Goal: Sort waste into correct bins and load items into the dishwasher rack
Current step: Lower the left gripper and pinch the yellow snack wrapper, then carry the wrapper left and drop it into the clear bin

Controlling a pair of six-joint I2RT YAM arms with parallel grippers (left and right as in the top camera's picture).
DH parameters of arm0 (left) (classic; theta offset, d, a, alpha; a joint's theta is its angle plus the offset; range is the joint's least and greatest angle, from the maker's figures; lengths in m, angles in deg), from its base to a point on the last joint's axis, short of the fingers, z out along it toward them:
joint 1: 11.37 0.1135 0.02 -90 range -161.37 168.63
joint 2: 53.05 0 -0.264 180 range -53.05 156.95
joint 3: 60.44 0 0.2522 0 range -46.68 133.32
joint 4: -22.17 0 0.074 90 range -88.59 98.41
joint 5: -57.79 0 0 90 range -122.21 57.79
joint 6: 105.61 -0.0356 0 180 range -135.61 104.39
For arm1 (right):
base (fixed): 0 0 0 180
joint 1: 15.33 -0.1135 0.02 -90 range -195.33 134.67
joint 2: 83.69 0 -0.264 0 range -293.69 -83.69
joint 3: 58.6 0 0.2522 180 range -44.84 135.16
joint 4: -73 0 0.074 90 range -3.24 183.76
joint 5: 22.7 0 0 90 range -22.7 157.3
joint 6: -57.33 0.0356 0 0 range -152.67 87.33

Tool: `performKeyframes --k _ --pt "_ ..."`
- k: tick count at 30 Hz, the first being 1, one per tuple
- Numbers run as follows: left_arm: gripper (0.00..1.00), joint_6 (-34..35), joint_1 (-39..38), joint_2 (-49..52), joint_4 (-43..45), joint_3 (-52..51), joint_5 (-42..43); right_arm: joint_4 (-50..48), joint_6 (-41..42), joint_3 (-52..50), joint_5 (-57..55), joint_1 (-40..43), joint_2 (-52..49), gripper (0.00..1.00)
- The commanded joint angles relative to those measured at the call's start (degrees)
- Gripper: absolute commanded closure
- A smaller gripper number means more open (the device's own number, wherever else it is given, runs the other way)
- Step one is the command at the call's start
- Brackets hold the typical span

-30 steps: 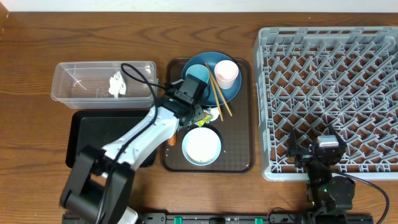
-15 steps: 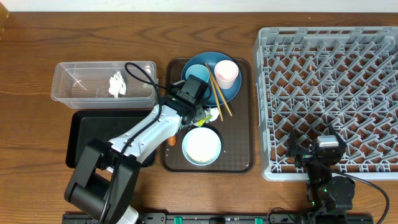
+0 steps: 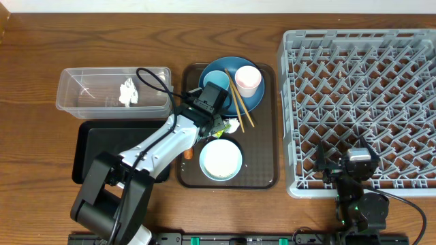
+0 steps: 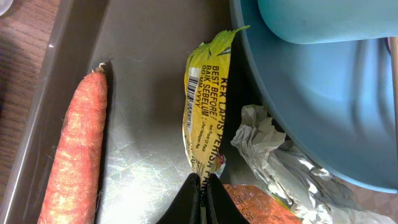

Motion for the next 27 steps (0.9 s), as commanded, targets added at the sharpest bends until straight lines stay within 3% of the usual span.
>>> performKeyframes --k 1,11,17,21,27 --pt "0.94 -0.6 0.3 -1.2 -0.2 0.0 -1.1 0.3 -0.6 -0.1 -0.2 0.4 0.3 0.01" --pt "0.94 -9.0 2.0 -18.9 -0.7 1.0 -1.2 0.3 -0.6 -0.1 -0.2 0.4 0.3 0.01" --pt "0.94 -10.0 7.2 -28.7 -0.7 1.0 -7.1 0.3 -0.6 -0.1 -0.2 0.4 0.3 0.01" --pt "0.94 -12.8 11.6 -30.3 -0.7 1.0 -12.5 0.3 -0.6 -0.1 -0.2 0.4 0.3 0.01" --pt "0.94 -13.7 19.0 -26.3 0.1 1.0 -13.4 0.3 -0.6 -0.1 -0.2 0.4 0.3 0.01"
